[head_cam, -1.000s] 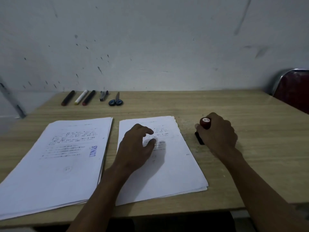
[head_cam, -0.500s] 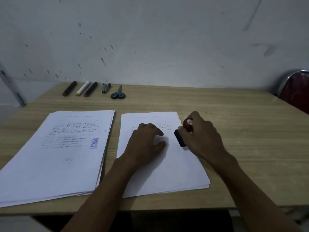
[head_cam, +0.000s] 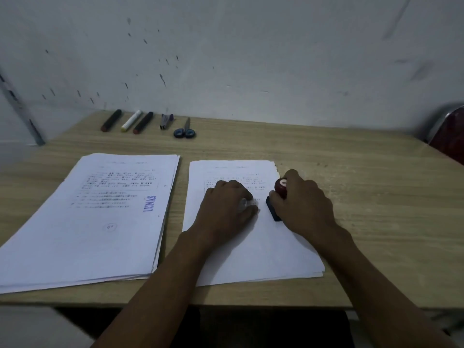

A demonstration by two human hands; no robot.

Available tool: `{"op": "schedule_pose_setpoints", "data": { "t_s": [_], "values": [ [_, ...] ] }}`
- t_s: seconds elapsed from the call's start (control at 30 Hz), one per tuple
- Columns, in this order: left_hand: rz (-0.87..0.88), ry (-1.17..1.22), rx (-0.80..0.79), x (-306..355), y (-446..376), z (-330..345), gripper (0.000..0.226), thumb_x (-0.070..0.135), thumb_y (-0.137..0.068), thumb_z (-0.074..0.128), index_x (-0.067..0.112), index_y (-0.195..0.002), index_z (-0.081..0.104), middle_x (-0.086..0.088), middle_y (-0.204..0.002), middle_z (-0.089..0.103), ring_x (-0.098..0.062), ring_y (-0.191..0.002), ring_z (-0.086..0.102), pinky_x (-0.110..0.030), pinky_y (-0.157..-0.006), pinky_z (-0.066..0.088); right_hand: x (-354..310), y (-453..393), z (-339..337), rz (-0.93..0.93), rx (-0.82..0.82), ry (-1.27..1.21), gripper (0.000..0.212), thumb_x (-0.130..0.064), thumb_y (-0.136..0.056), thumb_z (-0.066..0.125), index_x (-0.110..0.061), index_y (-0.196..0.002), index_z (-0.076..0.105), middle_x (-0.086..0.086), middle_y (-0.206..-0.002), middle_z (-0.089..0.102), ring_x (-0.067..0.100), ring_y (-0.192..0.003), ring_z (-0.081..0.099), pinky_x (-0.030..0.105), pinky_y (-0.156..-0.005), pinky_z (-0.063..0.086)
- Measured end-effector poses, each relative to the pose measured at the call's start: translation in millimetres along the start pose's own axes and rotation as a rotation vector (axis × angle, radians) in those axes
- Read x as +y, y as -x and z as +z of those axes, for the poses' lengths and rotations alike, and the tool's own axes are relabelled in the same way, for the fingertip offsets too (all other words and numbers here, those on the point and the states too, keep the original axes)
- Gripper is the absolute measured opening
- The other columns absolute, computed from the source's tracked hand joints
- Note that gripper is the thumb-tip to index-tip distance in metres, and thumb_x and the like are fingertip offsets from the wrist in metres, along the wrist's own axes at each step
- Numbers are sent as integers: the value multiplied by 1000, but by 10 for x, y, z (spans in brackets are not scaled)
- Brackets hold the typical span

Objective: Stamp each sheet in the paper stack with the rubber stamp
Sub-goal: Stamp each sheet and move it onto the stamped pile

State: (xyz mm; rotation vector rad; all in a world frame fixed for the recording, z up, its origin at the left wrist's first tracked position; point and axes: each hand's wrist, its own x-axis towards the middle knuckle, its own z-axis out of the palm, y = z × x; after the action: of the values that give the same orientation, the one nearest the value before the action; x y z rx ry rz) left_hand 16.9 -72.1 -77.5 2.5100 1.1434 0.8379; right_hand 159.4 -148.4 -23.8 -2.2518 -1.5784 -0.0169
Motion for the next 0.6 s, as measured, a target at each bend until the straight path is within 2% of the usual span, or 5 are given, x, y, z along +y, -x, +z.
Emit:
{"op": "schedule_pose_setpoints", "data": {
  "t_s": [0.1,0.23,0.6],
  "values": [
    [-12,-19,23,1,-1,18,27,46,-82,52,26,-85,69,9,-93,65,-16,-90,56,-39,-80,46,-47,-11,-2,9,3,99,31,-38,-95,48,-12,-111,46,7,-95,56,27,-81,56,31,-66,37],
    [-7,-1,18,-13,7,27,30,46,-82,52,24,-91,71,7,-99,67,-16,-94,57,-39,-83,47,-83,3,5,-9,44,233,26,-39,-96,44,-13,-98,41,0,-79,41,21,-69,42,29,-62,30],
    [6,-1,3,-18,13,31,37,48,-81,48,23,-95,71,5,-102,67,-19,-95,56,-41,-83,47,-45,0,92,-23,117,234,31,-42,-95,44,-12,-103,46,2,-82,52,22,-67,47,30,-61,36]
  ]
}}
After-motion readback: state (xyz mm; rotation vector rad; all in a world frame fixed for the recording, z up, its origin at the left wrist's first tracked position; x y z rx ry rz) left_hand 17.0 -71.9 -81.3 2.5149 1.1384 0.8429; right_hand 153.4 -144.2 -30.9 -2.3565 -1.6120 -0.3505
